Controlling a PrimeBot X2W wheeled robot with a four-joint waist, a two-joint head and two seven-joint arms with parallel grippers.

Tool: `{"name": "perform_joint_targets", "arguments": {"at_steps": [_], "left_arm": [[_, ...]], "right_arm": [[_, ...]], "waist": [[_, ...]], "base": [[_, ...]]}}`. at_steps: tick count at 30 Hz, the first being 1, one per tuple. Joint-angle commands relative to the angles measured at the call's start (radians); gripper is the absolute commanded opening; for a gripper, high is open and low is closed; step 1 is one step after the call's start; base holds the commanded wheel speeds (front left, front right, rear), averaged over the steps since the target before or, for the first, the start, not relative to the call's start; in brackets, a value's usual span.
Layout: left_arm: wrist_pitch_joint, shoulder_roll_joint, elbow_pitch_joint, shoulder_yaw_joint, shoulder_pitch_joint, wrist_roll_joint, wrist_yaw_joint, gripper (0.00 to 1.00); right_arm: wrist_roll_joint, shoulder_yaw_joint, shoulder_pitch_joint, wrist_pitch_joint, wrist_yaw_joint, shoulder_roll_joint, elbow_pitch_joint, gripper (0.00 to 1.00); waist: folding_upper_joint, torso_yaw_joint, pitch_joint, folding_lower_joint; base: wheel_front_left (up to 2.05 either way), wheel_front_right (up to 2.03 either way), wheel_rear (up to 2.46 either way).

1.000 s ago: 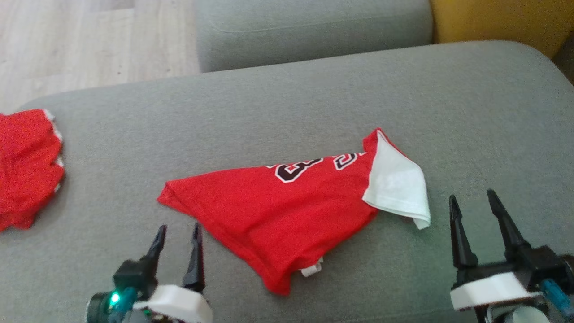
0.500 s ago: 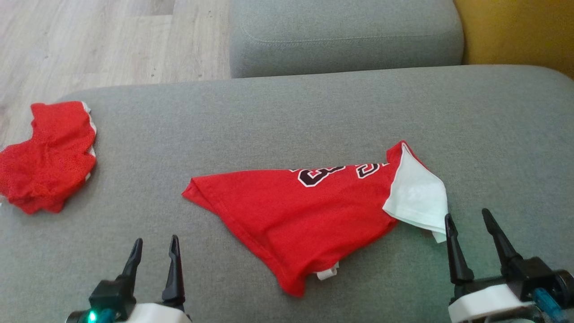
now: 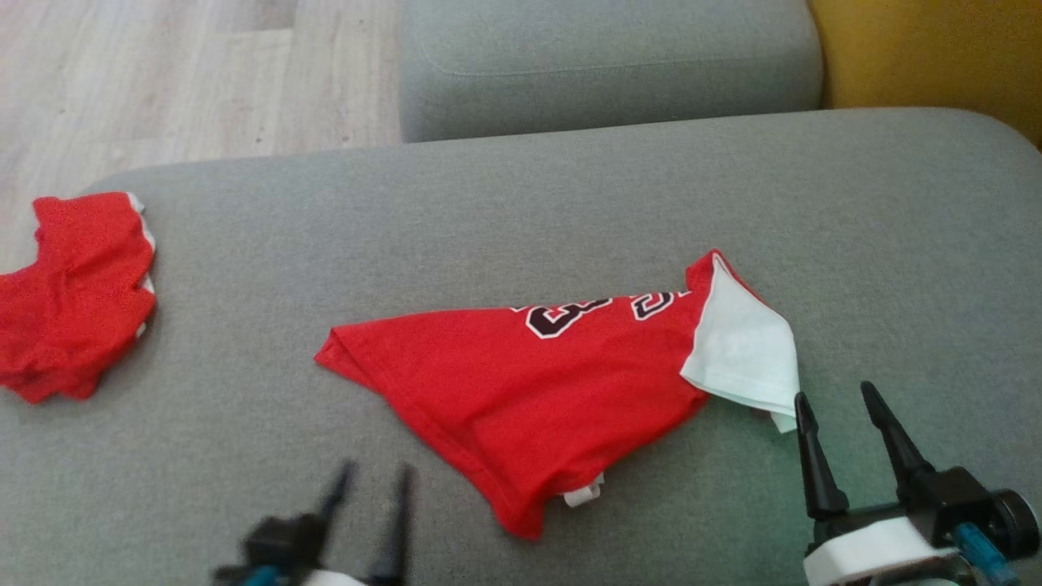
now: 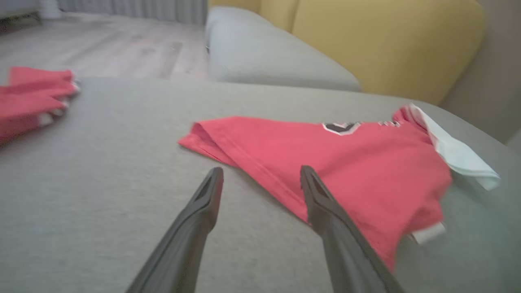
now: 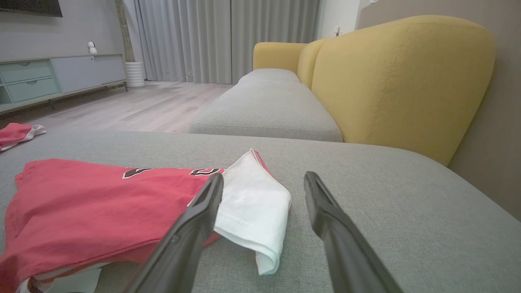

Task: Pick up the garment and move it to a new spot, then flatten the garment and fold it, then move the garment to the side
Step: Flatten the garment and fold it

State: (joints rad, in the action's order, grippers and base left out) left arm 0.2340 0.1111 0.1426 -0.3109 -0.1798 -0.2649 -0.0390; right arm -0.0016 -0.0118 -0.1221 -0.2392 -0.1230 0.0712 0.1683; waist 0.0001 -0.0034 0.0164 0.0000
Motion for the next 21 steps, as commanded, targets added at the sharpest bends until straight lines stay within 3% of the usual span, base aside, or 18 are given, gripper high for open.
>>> {"name": "perform_joint_targets", "arguments": {"at_steps": [1, 4, 9, 12, 21], "left_arm": [[-0.029, -0.014, -0.011, -0.025, 0.067, 0.001, 0.043, 1.00], [-0.087, -0.028, 0.020, -0.123, 0.106, 0.010, 0.102, 1.00], [-0.141, -0.044, 0.067, -0.236, 0.154, 0.010, 0.138, 1.00], [-0.168, -0.047, 0.105, -0.260, 0.173, 0.011, 0.139, 1.00], [-0.187, -0.041, 0.163, -0.262, 0.191, 0.034, 0.087, 1.00]], "right_arm": [[0.002, -0.030, 0.048, -0.012, -0.008, 0.013, -0.035, 1.00], [0.006, -0.036, 0.058, -0.011, -0.008, 0.013, -0.043, 1.00], [0.015, -0.047, 0.078, -0.011, -0.008, 0.012, -0.051, 1.00], [0.017, -0.047, 0.086, -0.011, -0.008, 0.012, -0.052, 1.00], [0.022, -0.039, 0.091, -0.012, -0.008, 0.016, -0.058, 1.00]], "waist": [[-0.0001, -0.013, -0.011, 0.0000], [-0.0001, -0.033, -0.027, 0.0000], [-0.0001, -0.076, -0.056, 0.0000], [-0.0001, -0.098, -0.068, 0.0000], [-0.0001, -0.129, -0.088, 0.0000]], "base": [[0.00, 0.00, 0.00], [0.00, 0.00, 0.00], [0.00, 0.00, 0.00], [0.00, 0.00, 0.00], [0.00, 0.00, 0.00]]}}
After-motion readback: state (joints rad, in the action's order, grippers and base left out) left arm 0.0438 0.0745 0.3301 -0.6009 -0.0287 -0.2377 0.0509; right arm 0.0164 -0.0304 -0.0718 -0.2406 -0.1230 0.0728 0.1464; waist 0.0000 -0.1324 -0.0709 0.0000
